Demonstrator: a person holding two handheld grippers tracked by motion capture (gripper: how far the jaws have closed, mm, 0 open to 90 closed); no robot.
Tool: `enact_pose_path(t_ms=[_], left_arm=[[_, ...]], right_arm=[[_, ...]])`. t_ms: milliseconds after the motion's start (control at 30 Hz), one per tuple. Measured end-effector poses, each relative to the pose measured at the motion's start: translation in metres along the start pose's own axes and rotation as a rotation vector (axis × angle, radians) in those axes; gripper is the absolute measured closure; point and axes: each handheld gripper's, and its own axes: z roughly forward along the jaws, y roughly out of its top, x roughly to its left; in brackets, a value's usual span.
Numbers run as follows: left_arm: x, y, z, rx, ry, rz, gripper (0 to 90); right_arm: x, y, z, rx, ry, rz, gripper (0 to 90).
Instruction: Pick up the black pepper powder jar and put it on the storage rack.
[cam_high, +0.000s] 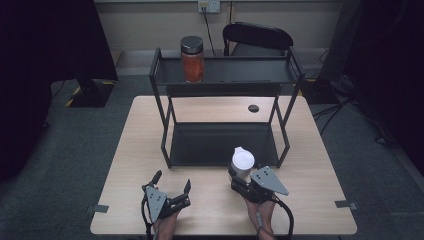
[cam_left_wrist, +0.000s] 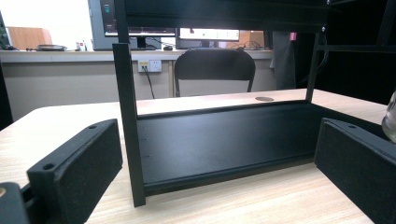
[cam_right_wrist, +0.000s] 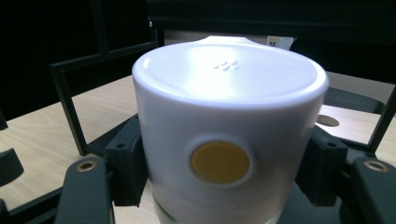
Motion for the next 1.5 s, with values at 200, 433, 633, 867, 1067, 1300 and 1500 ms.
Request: enact_pose_path(t_ms=[200,433,633,867,1067,1300,1500], left_arm=[[0.0,0.0,0.0,0.0,-0.002,0.0,0.2],[0.0,0.0,0.0,0.0,-0.002,0.0,0.2],[0.0,0.0,0.0,0.0,-0.003,0.0,0.2],[0.0,0.0,0.0,0.0,-0.003,0.0,0.2],[0.0,0.0,0.0,0.0,-0.003,0.001,0.2],[0.001,0.0,0.0,0.0,-0.003,0.0,0.2],[0.001,0.0,0.0,0.0,-0.004,0.001,0.2]], right_arm=[[-0.002,0.012,-0.001,-0.002,0.014,-0.012,30.4],[-0.006,0.026,-0.001,-0.015,0.022,-0.028,30.4],[-0.011,0.043,-0.001,-0.049,0.023,-0.035,30.4],[-0.015,0.059,-0.001,-0.08,0.019,-0.037,30.3],[-0.019,0.072,0.001,-0.099,0.02,-0.035,30.3],[-0.021,0.087,0.003,-0.118,0.017,-0.043,30.3],[-0.022,0.097,0.006,-0.137,0.013,-0.043,30.3]])
